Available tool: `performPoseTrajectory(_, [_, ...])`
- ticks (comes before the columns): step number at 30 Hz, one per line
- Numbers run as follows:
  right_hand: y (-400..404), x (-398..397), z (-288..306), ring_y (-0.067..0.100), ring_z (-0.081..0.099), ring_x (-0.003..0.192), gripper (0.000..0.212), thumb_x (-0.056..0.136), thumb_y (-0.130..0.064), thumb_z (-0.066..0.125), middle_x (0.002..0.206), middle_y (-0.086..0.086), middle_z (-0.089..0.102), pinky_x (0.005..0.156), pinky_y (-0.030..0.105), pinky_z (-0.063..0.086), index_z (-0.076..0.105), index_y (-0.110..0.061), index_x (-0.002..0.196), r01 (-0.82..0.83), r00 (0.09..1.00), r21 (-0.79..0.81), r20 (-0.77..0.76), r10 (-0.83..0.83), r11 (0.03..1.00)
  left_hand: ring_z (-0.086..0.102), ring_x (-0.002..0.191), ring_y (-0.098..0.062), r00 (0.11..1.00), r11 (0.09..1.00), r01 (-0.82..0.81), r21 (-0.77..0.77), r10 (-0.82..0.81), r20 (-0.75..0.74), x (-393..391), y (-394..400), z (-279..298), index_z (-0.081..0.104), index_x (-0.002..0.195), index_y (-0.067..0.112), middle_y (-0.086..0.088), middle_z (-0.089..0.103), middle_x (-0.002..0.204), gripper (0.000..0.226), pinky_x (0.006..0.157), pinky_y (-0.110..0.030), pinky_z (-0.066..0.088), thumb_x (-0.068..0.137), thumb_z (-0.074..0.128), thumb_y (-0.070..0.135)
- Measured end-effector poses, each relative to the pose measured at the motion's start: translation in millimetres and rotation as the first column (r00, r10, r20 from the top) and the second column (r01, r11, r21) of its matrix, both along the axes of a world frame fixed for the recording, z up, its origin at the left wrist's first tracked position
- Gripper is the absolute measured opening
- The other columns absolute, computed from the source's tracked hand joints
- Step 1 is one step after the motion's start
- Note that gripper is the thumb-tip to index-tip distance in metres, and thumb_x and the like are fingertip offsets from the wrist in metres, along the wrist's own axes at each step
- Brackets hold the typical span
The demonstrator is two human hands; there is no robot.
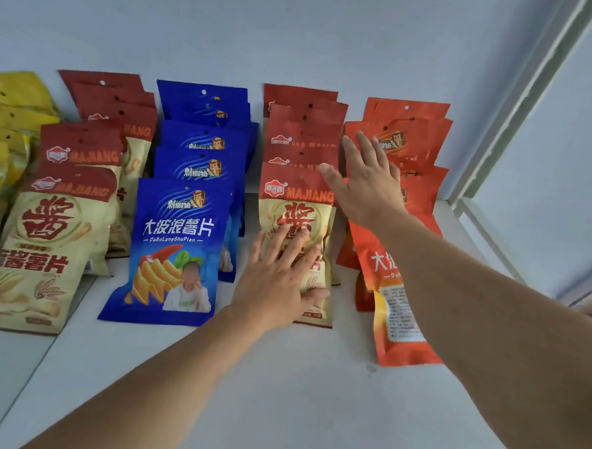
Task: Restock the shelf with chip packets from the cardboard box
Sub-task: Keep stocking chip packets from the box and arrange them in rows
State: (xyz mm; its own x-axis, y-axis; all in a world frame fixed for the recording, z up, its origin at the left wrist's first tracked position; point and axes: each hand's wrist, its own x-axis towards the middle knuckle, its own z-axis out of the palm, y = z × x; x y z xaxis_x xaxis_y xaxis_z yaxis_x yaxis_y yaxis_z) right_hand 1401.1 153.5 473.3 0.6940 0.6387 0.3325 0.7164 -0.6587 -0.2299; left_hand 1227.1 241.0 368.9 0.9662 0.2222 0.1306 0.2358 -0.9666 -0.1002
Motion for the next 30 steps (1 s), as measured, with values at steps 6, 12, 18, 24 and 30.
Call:
performPoseTrajectory(6, [-99,-6,-24,0.022,0.006,0.155,0.08,0.095,-0.072,0.032,0.168,-0.001,0.01,0.123,0.051,0.011,0.016,-0.028,0.159,0.189,0.971,0.161,-0.176,-0.161,0.969,0.003,0.157,-0.025,0.943,0.943,-0.081,-0.323,0.177,0.281,11,-65,28,0.016,0.16,0.021,-0.004,0.01,0.17,0.093,0.127,-0.048,0.007,0.088,0.017,0.081])
performPoseTrajectory(12, [-164,-13,-83,0.032,0.03,0.147,0.09,0.088,-0.077,0.037,0.162,0.01,0.029,0.118,0.055,0.028,0.023,-0.021,0.157,0.373,0.827,0.198,-0.514,-0.228,0.906,0.014,0.155,-0.026,0.91,0.586,-0.081,-0.806,0.374,0.18,52,-139,7,0.008,0.161,0.017,-0.008,0.015,0.167,0.093,0.124,-0.048,0.019,0.093,0.04,0.071])
performPoseTrajectory(18, [-163,-19,-101,0.031,0.046,0.137,0.091,0.086,-0.078,0.041,0.153,0.007,0.042,0.111,0.057,0.039,0.022,-0.024,0.157,0.401,0.739,0.219,-0.651,-0.173,0.889,0.006,0.156,-0.022,0.945,0.723,-0.06,-0.689,0.264,0.195,61,-134,-9,0.001,0.161,0.015,-0.006,0.009,0.169,0.092,0.126,-0.044,0.016,0.096,0.042,0.065])
performPoseTrajectory(24, [-164,15,-89,0.033,0.05,0.134,0.104,0.079,-0.084,0.046,0.157,0.008,0.039,0.107,0.055,0.045,0.017,-0.023,0.158,0.456,0.679,0.303,-0.726,-0.108,0.837,0.009,0.156,-0.026,0.909,0.429,-0.123,-0.895,0.41,0.071,87,-119,19,-0.012,0.16,0.018,-0.004,-0.004,0.17,0.106,0.125,-0.048,0.019,0.092,0.054,0.064])
performPoseTrajectory(30, [-148,46,-82,0.021,0.074,0.089,0.071,0.091,-0.067,0.052,0.124,0.004,0.067,0.077,0.042,0.062,0.031,-0.031,0.148,0.495,0.498,0.37,-0.862,0.093,0.786,0.066,0.113,-0.018,0.865,0.051,-0.036,-0.998,0.501,-0.005,127,-89,27,0.035,0.149,0.024,0.003,0.064,0.132,0.08,0.1,-0.042,0.053,0.086,0.067,0.062])
